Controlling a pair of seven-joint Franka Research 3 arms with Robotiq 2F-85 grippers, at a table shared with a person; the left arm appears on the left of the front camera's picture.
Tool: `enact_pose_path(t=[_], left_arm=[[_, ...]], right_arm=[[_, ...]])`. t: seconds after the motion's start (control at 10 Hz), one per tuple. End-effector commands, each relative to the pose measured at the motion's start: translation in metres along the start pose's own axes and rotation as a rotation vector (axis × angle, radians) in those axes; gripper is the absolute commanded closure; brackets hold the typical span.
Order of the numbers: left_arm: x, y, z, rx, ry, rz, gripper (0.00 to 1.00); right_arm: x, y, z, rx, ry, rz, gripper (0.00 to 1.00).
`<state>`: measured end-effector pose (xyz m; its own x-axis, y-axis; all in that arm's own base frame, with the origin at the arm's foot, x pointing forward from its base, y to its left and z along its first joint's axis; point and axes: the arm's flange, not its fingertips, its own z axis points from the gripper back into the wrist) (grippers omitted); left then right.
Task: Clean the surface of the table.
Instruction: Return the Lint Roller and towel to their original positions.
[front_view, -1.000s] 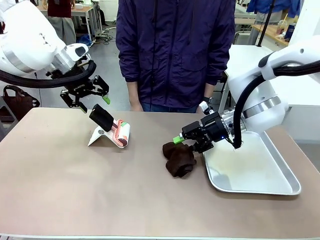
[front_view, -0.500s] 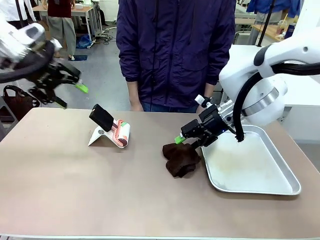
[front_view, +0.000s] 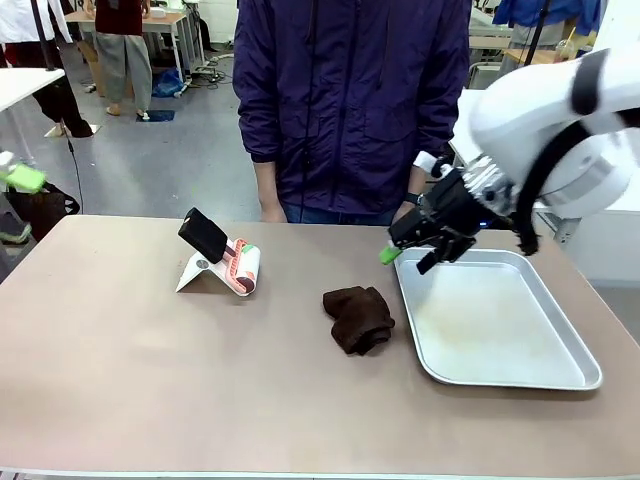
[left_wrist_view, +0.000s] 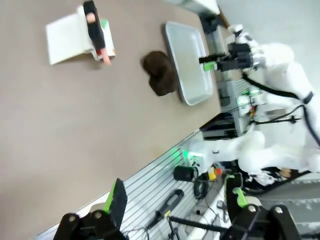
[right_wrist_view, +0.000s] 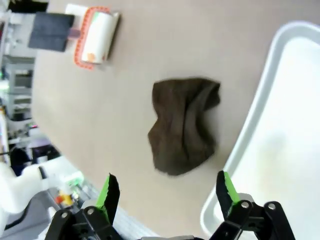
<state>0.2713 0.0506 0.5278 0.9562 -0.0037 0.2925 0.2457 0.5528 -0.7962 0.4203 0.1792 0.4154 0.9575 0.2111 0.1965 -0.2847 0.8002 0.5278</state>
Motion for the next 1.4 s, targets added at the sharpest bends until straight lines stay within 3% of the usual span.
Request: enact_pose_path(t=[0.0,0.2,0.6,0.7,0.8,0.9,1.0,1.3], left_arm=[[-0.051,0.026,0.005,-0.135,-0.112,-0.005,0.0],[-0.064,0.053,-0.001,-0.236,-0.156,0.017,0.0],[-0.009,0.08,-0.06,-0.287,0.051,-0.041,0.0],[-0.004,0.078,-0.072,-0.29,0.074,-0.04,0.0],[0.0,0.075,-0.08,-0.282,0.068,-0.035,0.0],[0.005,0.072,-0.085,-0.294,0.054,-0.006,0.0],[0.015,0.083,-0.069,-0.29,0.096,-0.02,0.0],[0.015,0.083,-0.069,-0.29,0.096,-0.02,0.0]], right_arm=[[-0.055,-0.016,0.044,0.158,0.015,-0.123,0.0],[-0.109,-0.043,0.093,0.433,-0.016,-0.254,0.0],[-0.156,-0.109,0.132,0.91,-0.259,-0.398,0.0],[-0.162,-0.119,0.135,0.948,-0.342,-0.45,0.0],[-0.162,-0.127,0.134,0.943,-0.362,-0.457,0.0],[-0.122,-0.13,0.177,0.885,-0.249,-0.44,0.0],[-0.122,-0.13,0.177,0.885,-0.249,-0.44,0.0],[-0.122,-0.13,0.177,0.885,-0.249,-0.44,0.0]])
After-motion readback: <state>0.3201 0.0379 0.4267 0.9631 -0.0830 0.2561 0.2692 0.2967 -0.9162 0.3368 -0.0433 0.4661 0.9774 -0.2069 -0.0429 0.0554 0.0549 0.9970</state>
